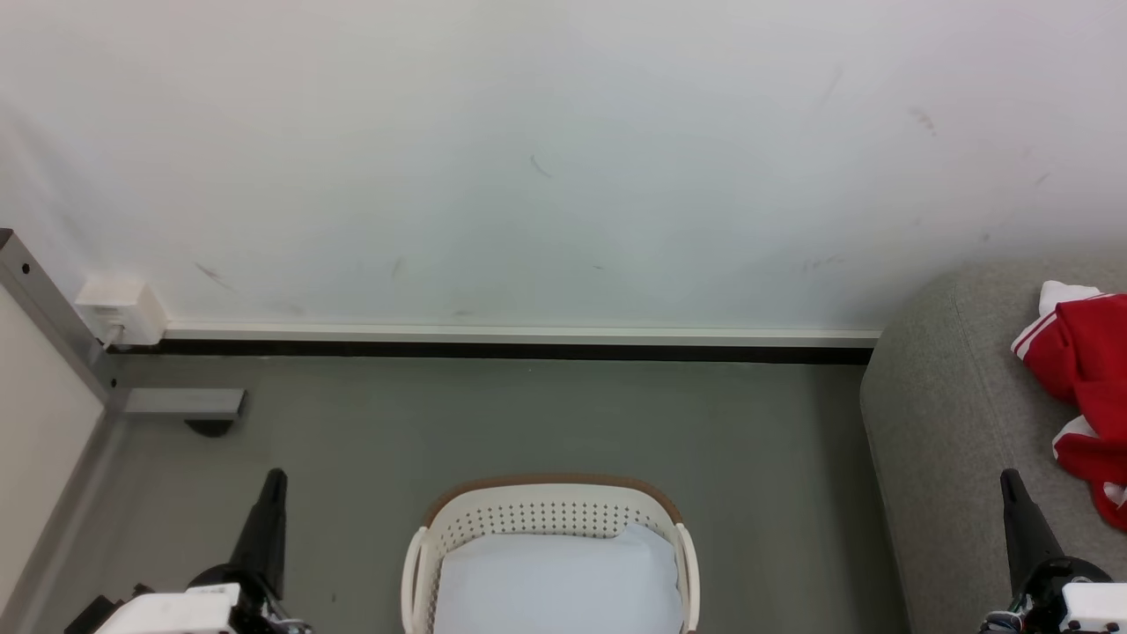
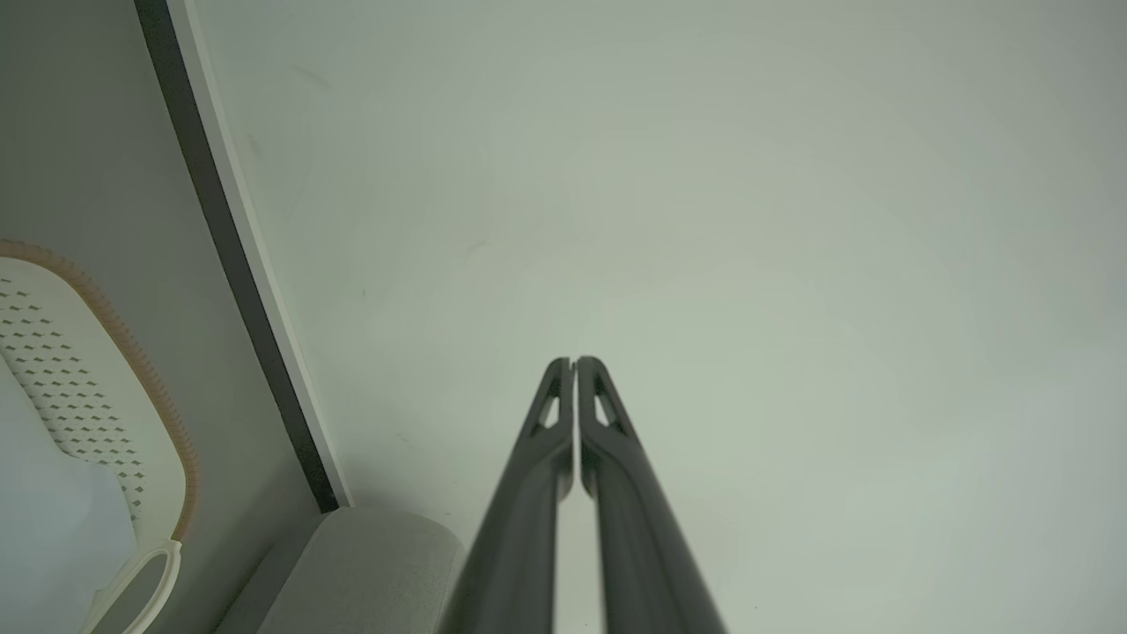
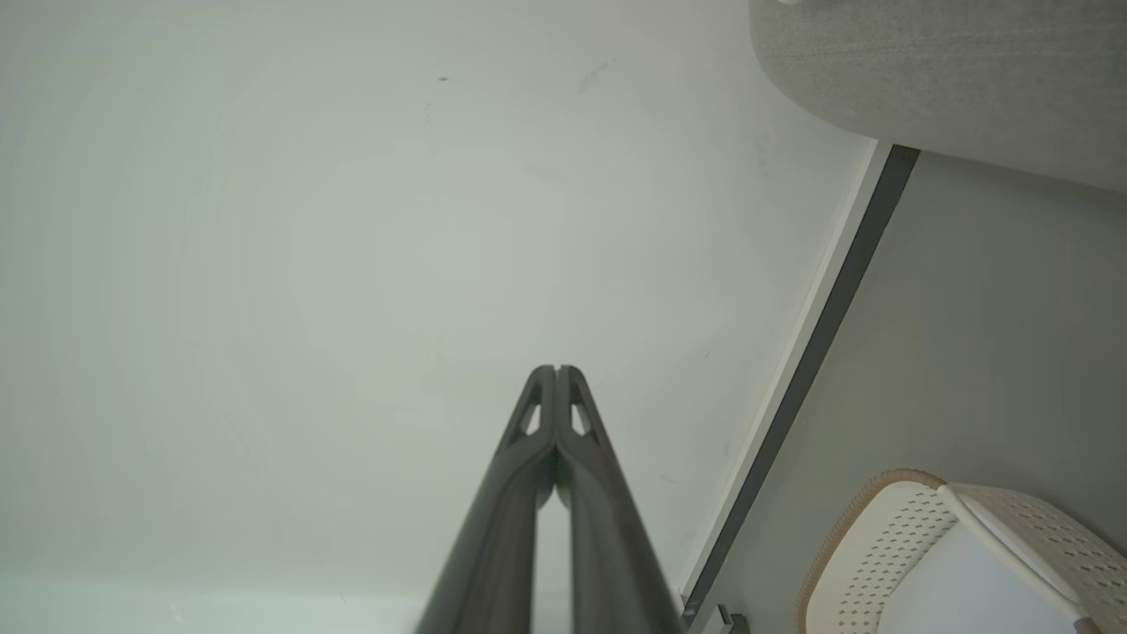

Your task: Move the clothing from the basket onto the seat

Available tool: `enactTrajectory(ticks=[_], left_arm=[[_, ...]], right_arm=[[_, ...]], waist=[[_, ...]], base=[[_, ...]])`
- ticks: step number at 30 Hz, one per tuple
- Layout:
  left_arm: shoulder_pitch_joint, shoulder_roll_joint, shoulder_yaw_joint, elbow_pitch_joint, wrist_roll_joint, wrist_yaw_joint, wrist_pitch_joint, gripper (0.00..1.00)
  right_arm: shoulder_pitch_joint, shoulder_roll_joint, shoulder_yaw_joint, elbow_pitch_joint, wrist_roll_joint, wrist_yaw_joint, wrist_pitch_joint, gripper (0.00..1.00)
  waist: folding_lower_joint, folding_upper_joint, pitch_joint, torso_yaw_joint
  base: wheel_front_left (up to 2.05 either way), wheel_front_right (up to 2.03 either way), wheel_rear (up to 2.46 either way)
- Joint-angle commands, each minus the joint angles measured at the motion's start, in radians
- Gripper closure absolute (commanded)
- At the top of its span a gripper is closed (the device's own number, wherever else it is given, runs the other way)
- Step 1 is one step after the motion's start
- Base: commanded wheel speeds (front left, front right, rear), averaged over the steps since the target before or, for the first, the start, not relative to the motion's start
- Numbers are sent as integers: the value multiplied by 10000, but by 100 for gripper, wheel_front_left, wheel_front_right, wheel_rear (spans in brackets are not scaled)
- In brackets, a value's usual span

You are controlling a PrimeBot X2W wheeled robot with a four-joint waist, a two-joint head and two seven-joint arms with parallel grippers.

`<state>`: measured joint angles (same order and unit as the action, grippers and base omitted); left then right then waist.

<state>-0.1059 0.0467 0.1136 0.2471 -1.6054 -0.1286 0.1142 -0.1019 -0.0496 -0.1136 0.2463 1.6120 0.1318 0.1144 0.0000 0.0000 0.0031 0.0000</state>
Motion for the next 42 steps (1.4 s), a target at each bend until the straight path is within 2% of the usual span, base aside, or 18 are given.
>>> enactTrajectory(ticks=[1, 42], left_arm=[[-68, 69, 15, -36, -143, -48, 30, 100], [-68, 70, 14, -36, -143, -47, 29, 100]], right_arm=[[-124, 1, -36, -53, 22, -22, 22, 100], [-125, 1, -36, -53, 22, -22, 22, 100]], waist=[[0, 0, 0, 0], [0, 0, 0, 0]], base=[[0, 0, 0], [0, 0, 0]])
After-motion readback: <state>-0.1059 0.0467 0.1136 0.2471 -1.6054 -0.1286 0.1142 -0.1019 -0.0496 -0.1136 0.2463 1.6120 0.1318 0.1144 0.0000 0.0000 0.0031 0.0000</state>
